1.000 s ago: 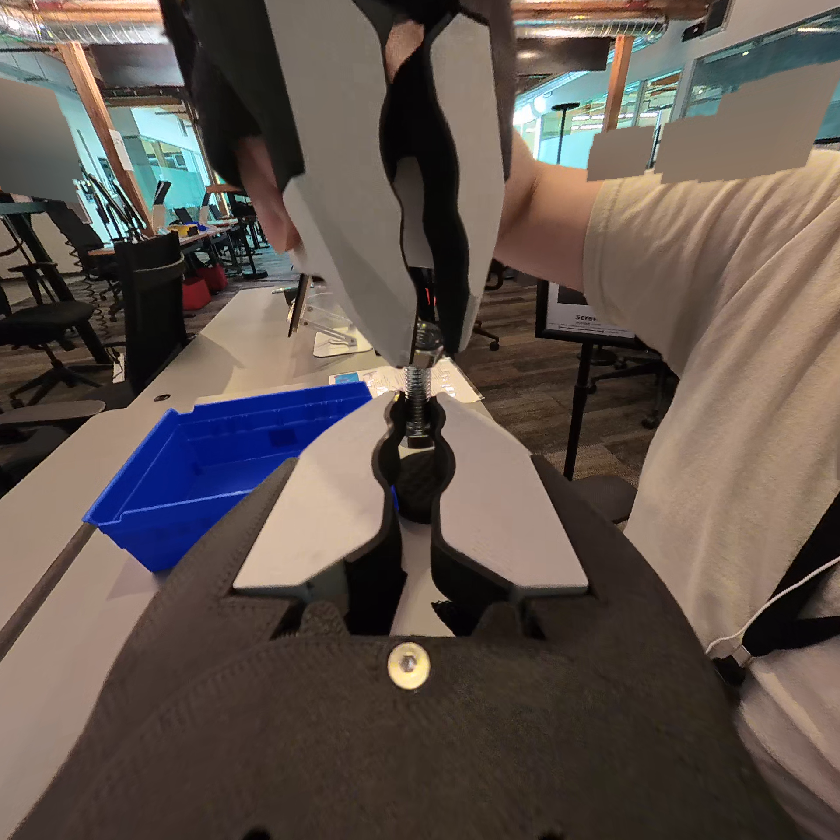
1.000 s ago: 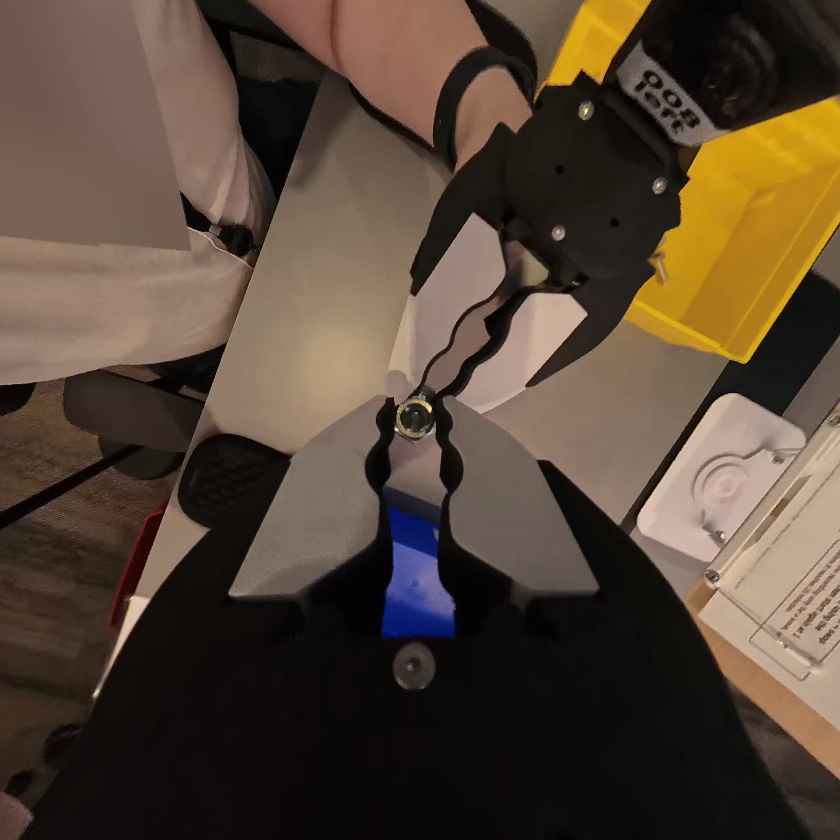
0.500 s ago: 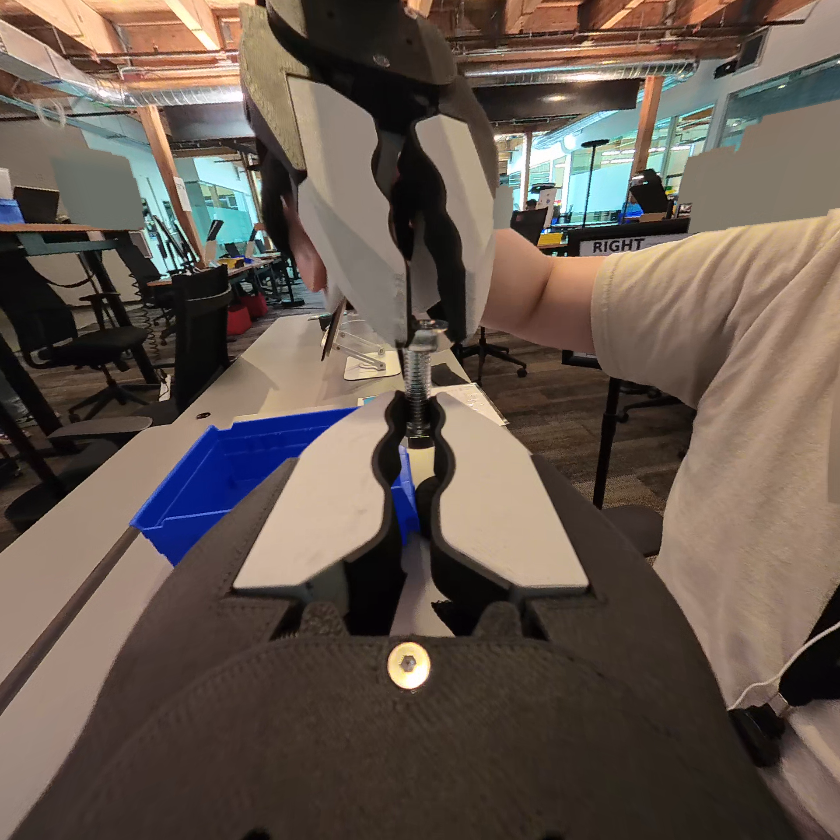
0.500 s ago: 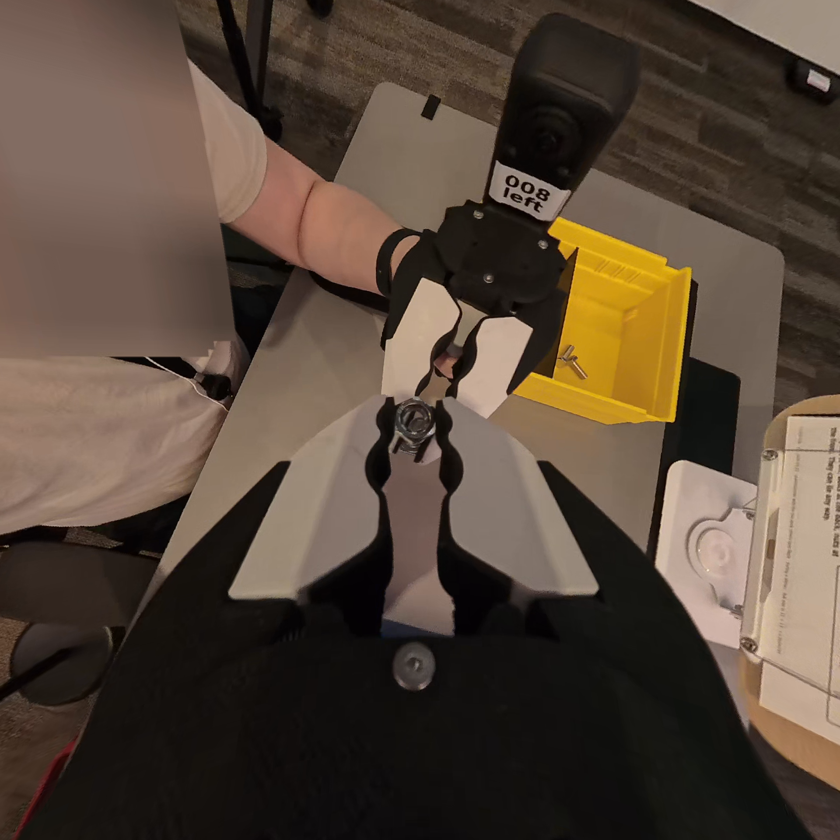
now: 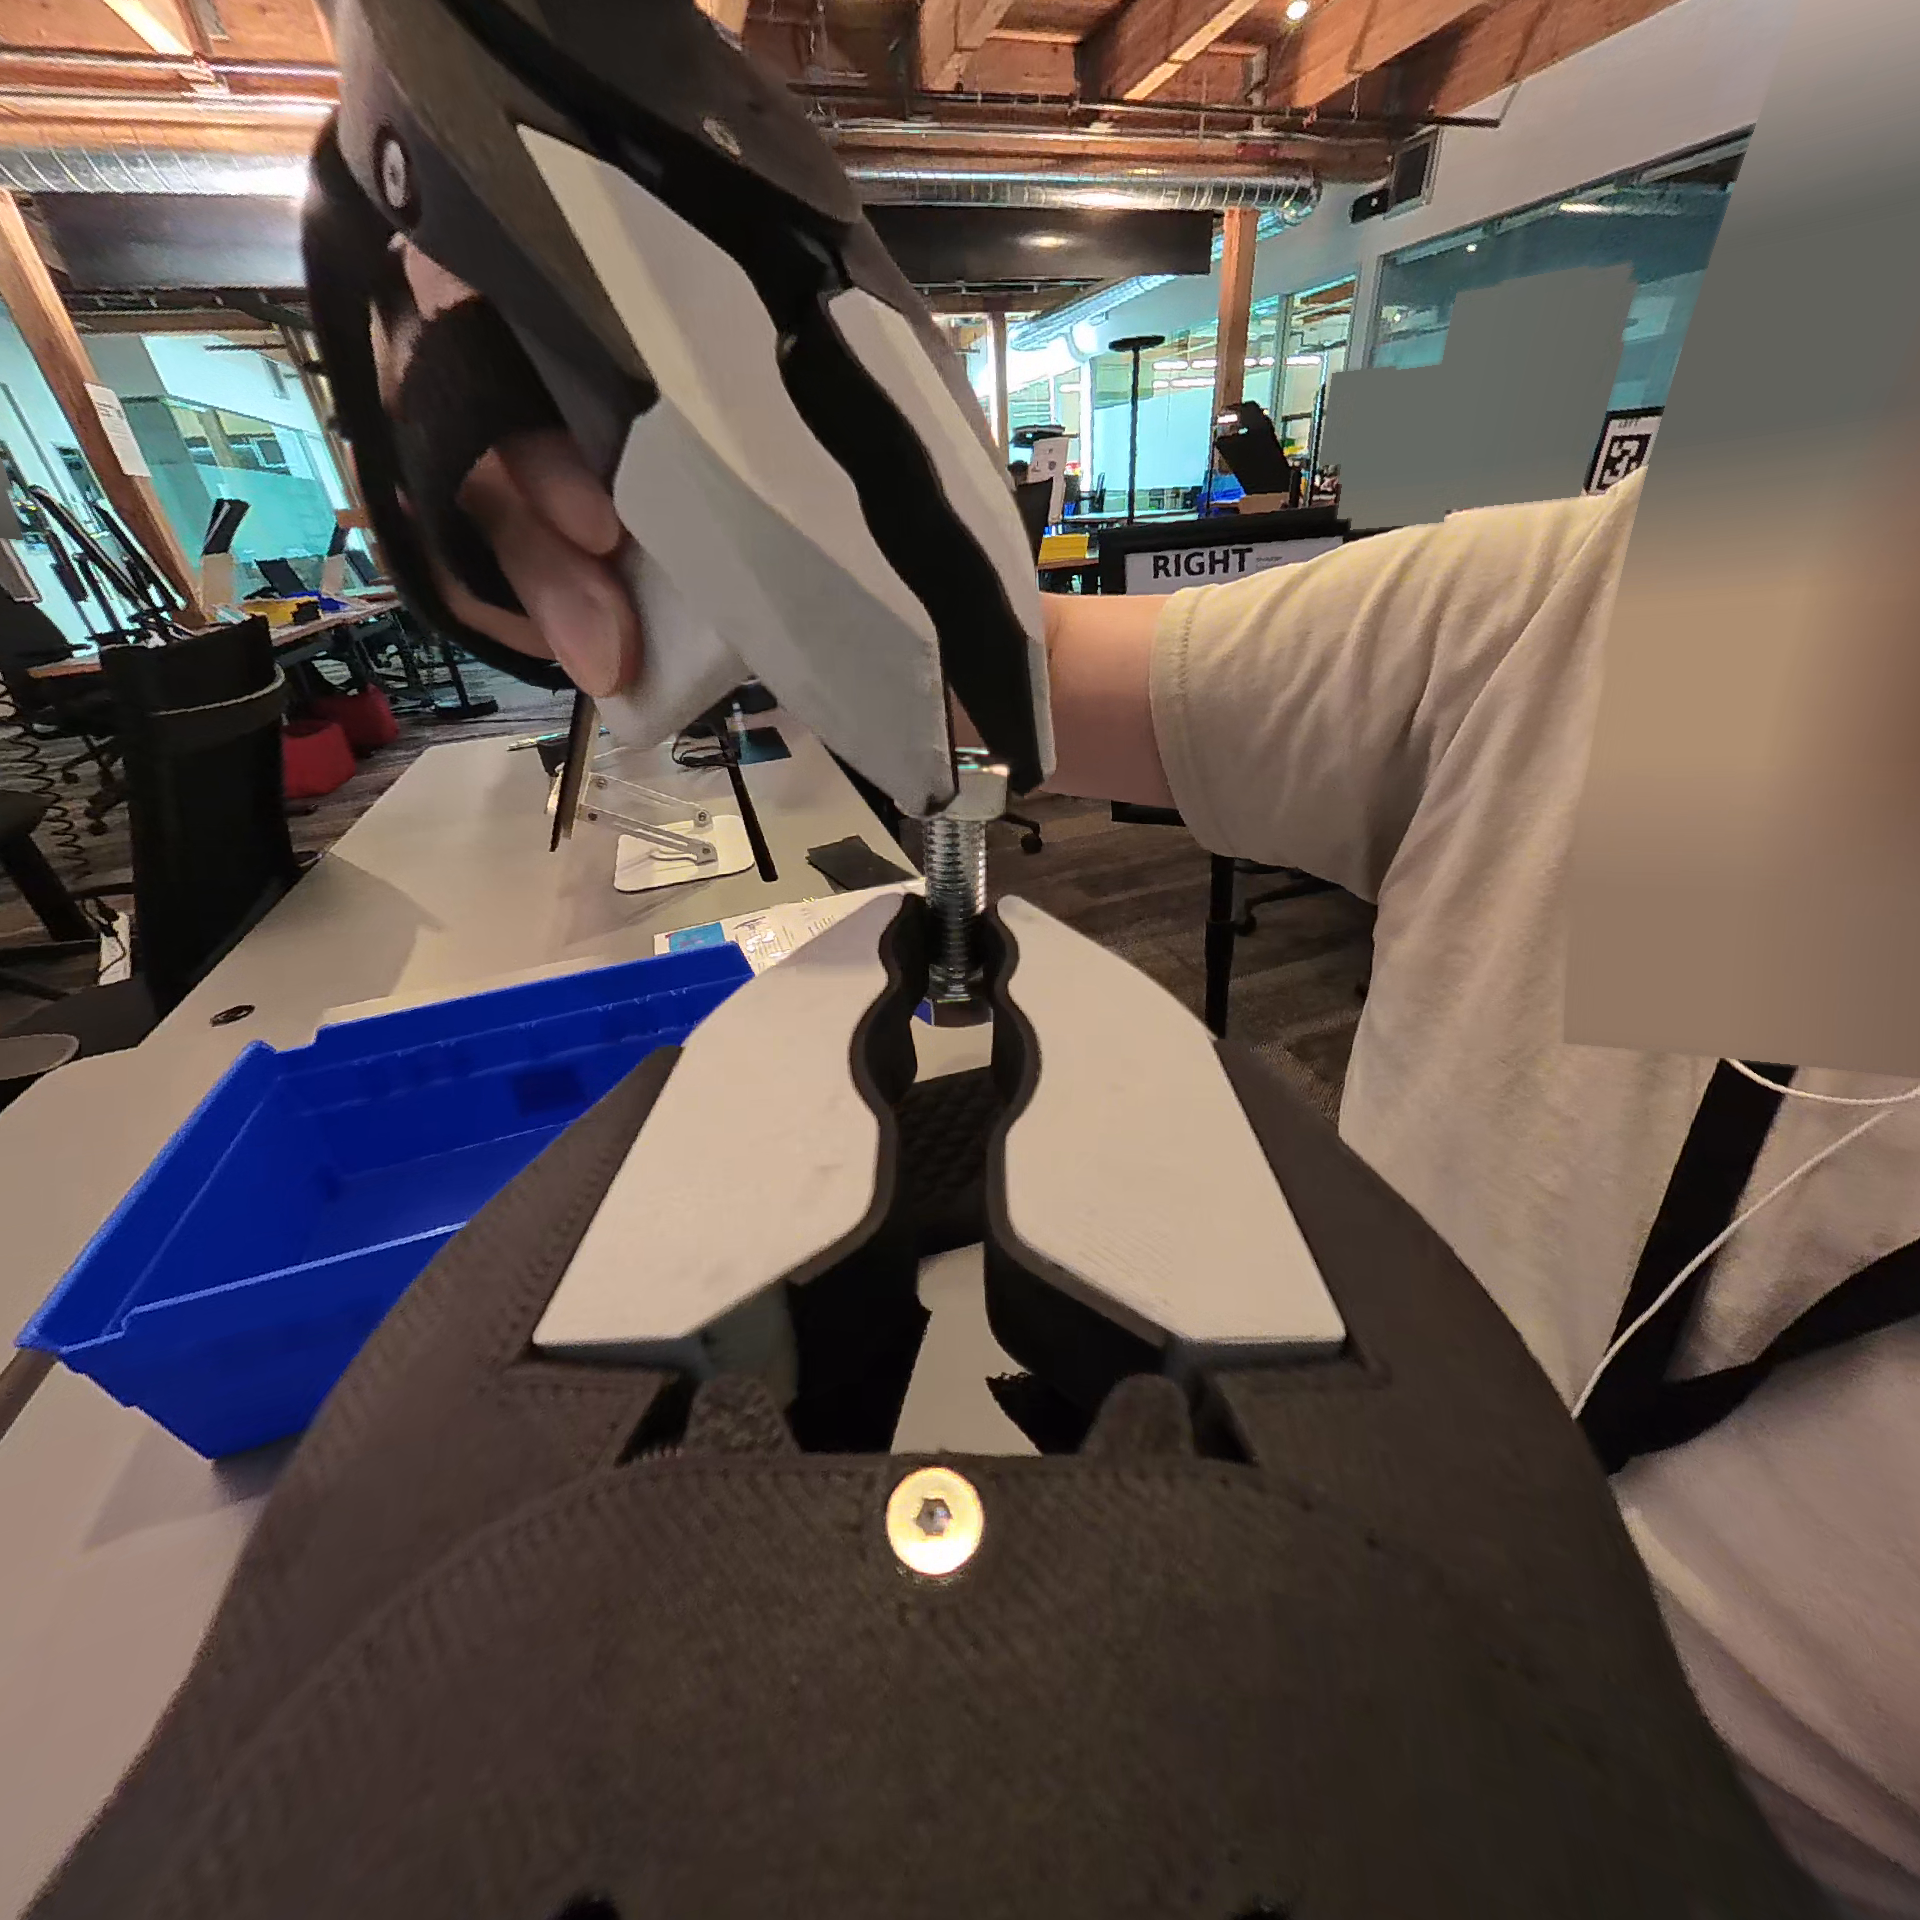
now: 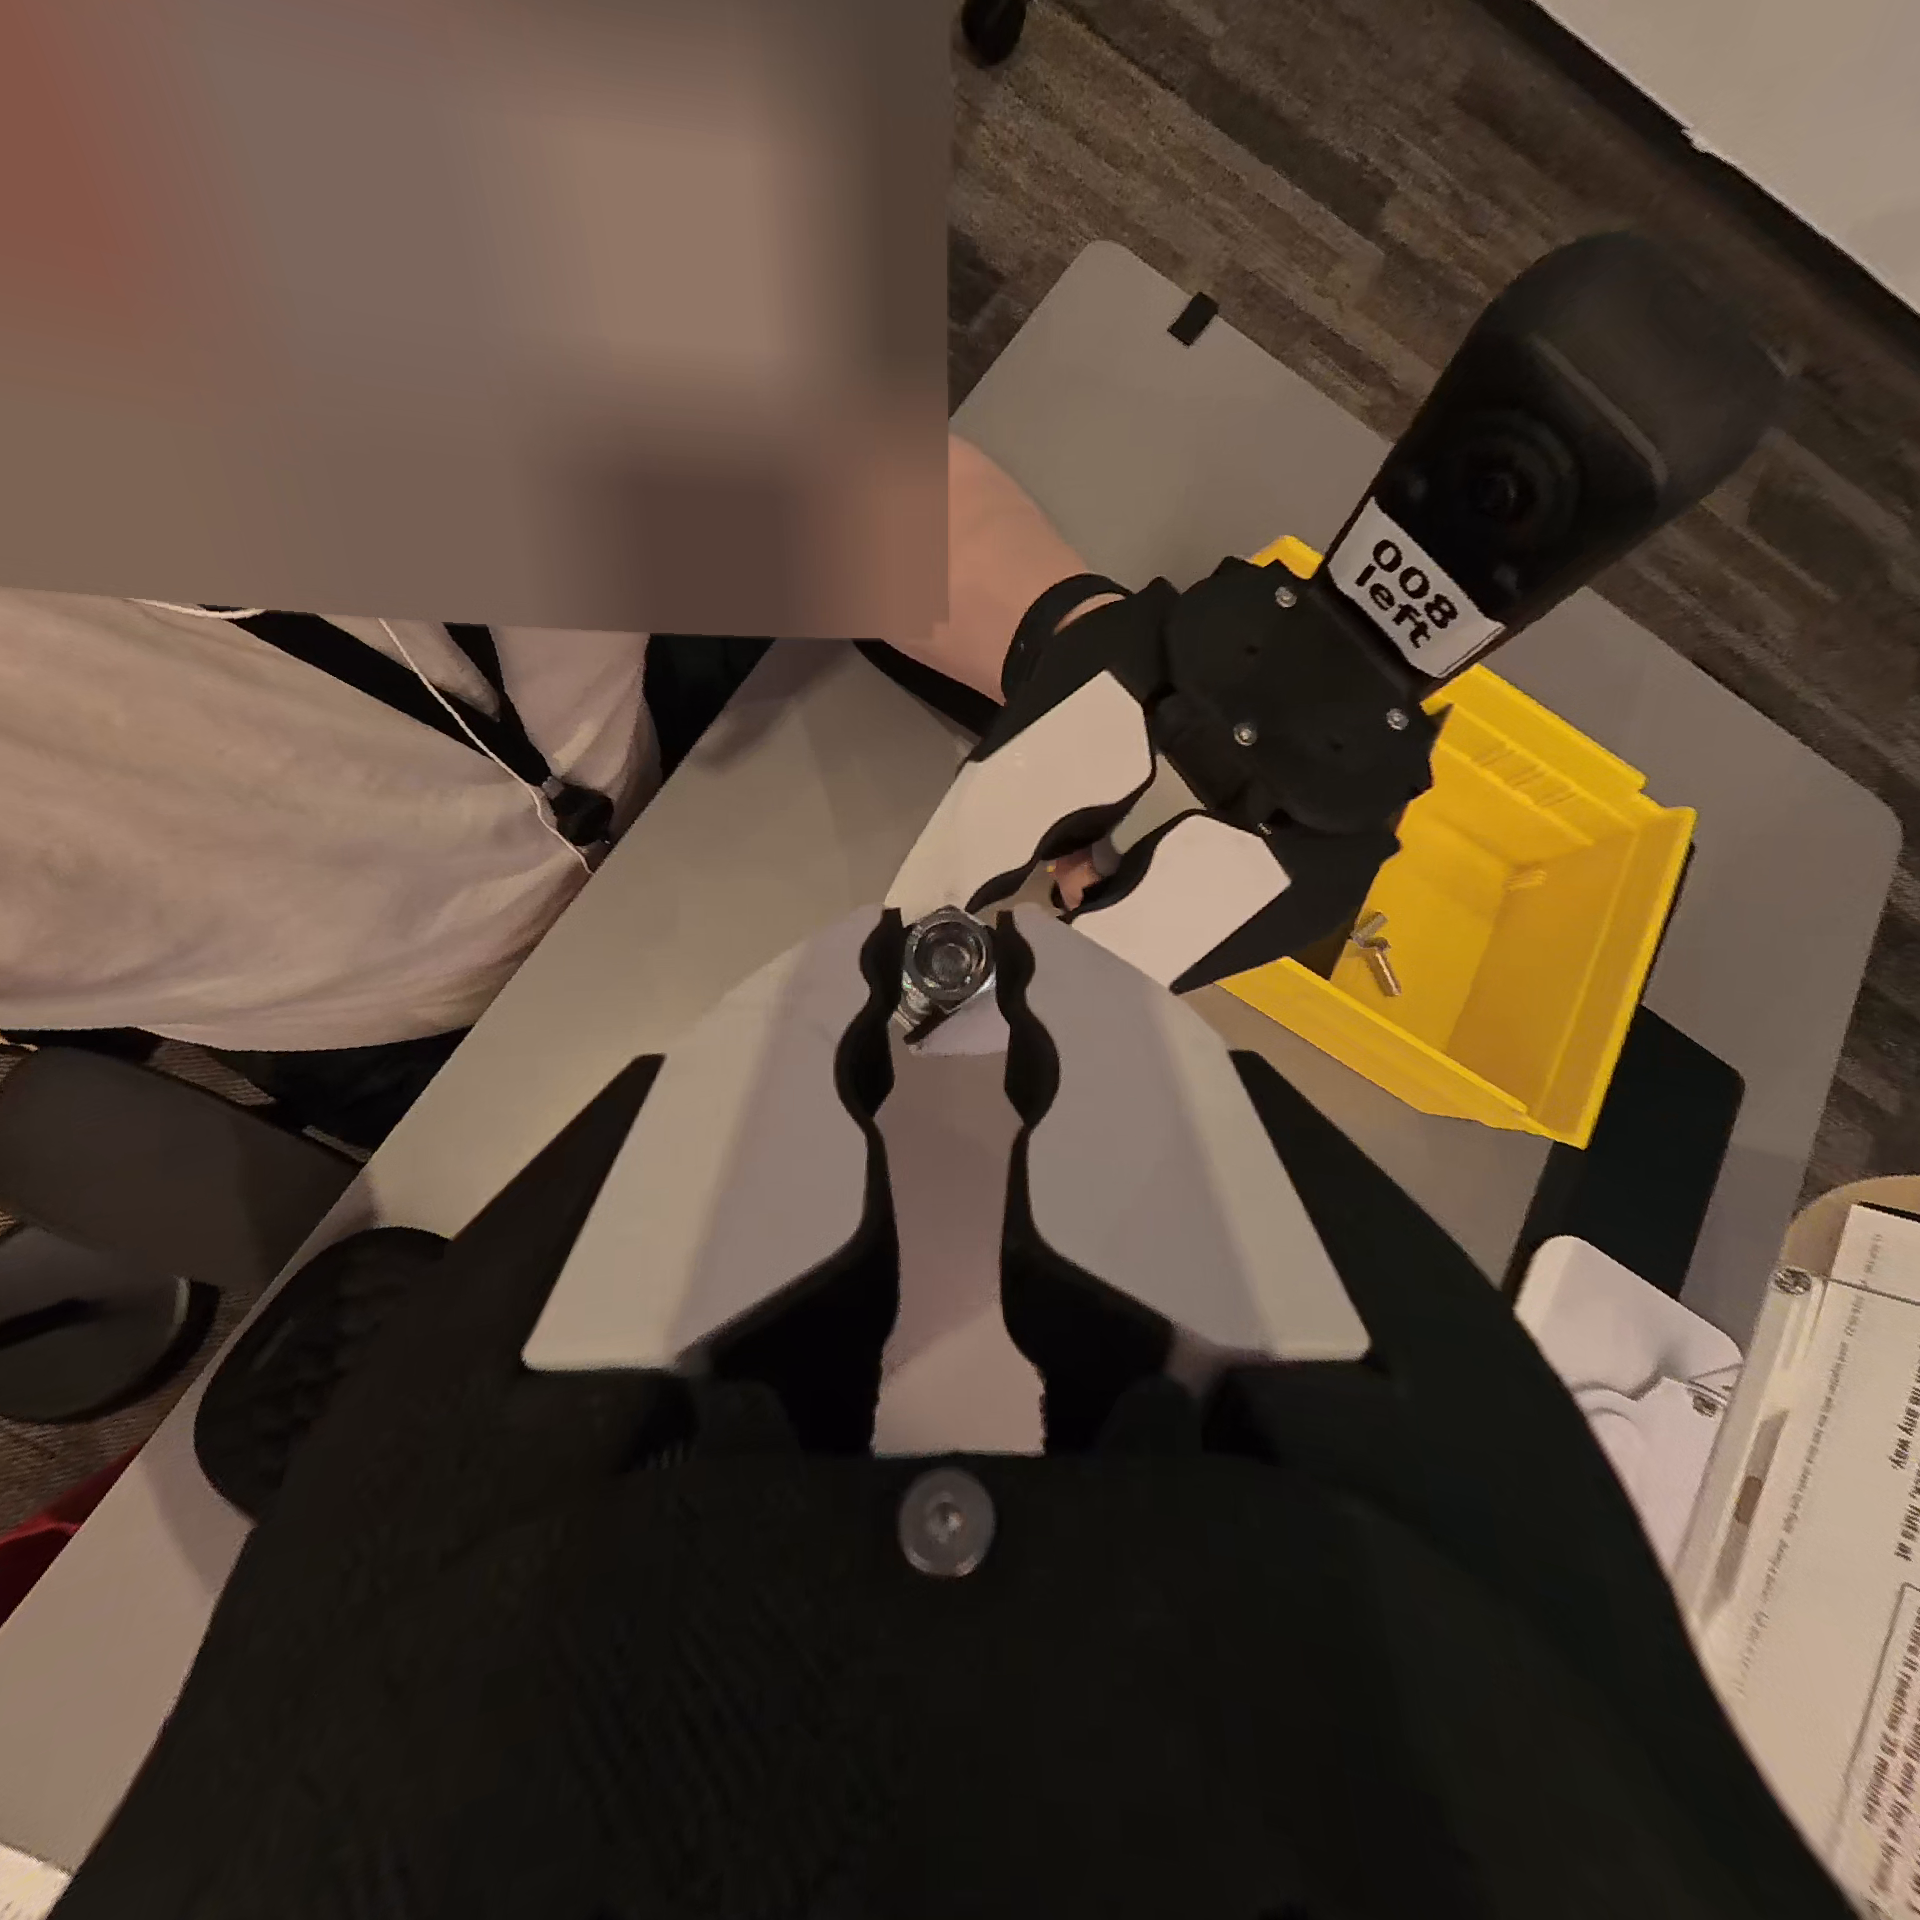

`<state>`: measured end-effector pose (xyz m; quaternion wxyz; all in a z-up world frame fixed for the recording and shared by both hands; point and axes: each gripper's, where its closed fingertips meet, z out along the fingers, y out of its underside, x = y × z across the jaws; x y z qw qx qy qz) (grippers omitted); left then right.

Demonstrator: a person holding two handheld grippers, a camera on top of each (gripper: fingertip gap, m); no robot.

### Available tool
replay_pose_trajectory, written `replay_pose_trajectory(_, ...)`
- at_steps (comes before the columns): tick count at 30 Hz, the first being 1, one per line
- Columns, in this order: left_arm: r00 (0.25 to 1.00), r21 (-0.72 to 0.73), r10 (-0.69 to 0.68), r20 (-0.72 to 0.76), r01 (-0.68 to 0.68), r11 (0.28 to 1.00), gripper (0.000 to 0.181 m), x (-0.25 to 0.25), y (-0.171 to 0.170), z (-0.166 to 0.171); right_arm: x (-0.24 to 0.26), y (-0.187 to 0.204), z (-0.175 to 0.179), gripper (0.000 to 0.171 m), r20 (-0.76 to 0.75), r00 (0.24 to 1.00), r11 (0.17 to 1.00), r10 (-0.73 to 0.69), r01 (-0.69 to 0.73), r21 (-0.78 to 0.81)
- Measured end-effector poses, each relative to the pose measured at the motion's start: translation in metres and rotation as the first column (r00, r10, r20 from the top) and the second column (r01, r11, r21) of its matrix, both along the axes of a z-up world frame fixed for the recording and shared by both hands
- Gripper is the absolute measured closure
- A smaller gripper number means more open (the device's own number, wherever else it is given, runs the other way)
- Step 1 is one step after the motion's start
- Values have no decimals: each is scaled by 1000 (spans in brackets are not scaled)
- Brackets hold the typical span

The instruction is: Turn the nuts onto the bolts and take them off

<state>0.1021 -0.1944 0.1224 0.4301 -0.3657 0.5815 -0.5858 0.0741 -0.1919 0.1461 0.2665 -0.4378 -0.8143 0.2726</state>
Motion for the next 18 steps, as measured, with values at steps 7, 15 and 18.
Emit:
replay_pose_trajectory(7, 997, 23, -64, -34, 65, 998, 172, 1, -12, -6, 6, -14, -6, 152, 37, 993, 994, 110, -109, -15)
replay_pose_trajectory(15, 977, -29, -213, -30, 212, 977, 172, 1, -32, -8, 4, -32, -9, 152, 93, 975, 979, 203, -204, -5)
replay_pose_trajectory(18, 986, -16, -167, -20, 166, 986, 172, 0, -25, -6, 3, -24, -7, 152, 86, 988, 992, 126, -127, -3)
